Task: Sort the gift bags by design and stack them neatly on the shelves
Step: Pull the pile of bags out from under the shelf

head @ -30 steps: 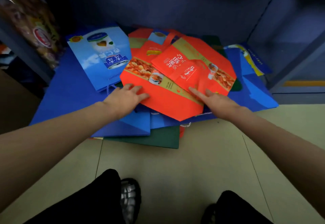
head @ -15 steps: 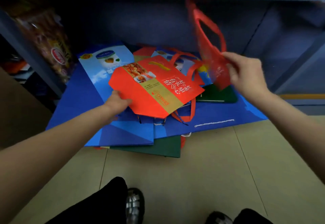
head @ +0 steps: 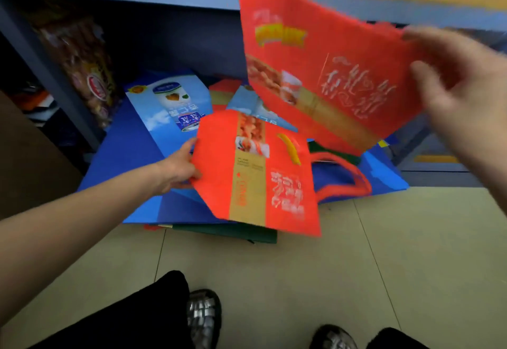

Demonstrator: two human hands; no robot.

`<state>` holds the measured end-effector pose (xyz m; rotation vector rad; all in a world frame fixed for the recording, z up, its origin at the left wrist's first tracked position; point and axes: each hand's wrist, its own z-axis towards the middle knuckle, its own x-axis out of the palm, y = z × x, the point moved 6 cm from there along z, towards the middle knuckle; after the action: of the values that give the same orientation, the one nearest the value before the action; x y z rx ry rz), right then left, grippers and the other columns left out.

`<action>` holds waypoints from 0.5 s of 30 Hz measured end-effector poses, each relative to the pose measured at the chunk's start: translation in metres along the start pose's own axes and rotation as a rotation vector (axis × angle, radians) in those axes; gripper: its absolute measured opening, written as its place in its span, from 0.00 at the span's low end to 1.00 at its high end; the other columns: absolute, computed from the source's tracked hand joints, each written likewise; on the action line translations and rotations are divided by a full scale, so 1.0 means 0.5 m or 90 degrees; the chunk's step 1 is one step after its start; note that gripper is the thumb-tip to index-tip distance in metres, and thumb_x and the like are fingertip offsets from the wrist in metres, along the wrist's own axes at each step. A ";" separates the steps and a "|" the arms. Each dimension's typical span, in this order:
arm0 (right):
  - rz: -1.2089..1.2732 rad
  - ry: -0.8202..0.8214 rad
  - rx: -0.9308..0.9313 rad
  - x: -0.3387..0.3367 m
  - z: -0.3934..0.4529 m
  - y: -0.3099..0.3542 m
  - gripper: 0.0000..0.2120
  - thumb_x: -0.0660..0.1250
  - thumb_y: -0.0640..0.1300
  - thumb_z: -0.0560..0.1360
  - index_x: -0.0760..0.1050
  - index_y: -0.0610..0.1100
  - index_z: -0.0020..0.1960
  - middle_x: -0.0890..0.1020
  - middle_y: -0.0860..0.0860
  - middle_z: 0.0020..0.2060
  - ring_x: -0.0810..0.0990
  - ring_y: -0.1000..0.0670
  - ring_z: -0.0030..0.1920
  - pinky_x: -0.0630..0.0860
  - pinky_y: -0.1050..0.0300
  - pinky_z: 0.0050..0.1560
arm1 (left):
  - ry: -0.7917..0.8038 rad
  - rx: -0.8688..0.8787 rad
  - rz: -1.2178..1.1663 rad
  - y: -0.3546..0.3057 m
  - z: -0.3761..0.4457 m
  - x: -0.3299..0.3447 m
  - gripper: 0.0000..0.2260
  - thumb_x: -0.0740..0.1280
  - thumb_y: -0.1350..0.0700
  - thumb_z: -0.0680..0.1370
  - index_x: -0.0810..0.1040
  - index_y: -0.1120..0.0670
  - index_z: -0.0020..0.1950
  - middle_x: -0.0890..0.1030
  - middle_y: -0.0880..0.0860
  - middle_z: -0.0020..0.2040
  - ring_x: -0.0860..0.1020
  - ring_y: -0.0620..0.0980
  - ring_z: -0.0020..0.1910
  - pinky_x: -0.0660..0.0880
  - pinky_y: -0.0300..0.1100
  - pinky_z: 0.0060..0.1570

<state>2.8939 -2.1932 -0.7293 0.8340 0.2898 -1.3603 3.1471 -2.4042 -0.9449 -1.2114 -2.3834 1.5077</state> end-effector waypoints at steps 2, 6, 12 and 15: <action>0.138 -0.079 0.098 -0.024 0.002 -0.019 0.19 0.59 0.37 0.72 0.74 0.55 0.57 0.77 0.61 0.53 0.76 0.65 0.55 0.69 0.67 0.60 | -0.078 0.004 -0.041 0.002 0.006 -0.048 0.35 0.60 0.71 0.77 0.51 0.43 0.76 0.75 0.51 0.41 0.72 0.47 0.34 0.72 0.42 0.31; 0.239 -0.179 0.465 0.060 -0.105 -0.121 0.20 0.59 0.30 0.72 0.73 0.45 0.60 0.77 0.55 0.40 0.75 0.64 0.33 0.71 0.71 0.35 | -0.069 -0.055 -0.079 0.020 0.005 -0.048 0.27 0.59 0.67 0.79 0.57 0.48 0.74 0.74 0.54 0.40 0.73 0.49 0.34 0.72 0.44 0.32; 0.065 0.140 0.748 0.234 -0.335 -0.214 0.26 0.63 0.32 0.70 0.65 0.40 0.67 0.78 0.43 0.43 0.77 0.42 0.45 0.76 0.46 0.49 | -0.097 -0.045 -0.115 0.004 0.010 -0.011 0.04 0.63 0.63 0.77 0.73 0.59 0.42 0.76 0.56 0.34 0.75 0.45 0.19 0.72 0.36 0.21; 0.009 0.298 0.737 0.255 -0.362 -0.195 0.31 0.72 0.37 0.69 0.61 0.39 0.67 0.75 0.41 0.49 0.76 0.41 0.52 0.72 0.50 0.52 | -0.130 -0.043 -0.169 0.009 0.025 -0.023 0.02 0.64 0.64 0.75 0.75 0.61 0.44 0.79 0.58 0.33 0.78 0.55 0.32 0.77 0.47 0.39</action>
<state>2.8815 -2.1645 -0.9695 2.1161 -0.1976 -1.2467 3.1520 -2.4197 -0.9513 -0.7425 -2.6153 1.5406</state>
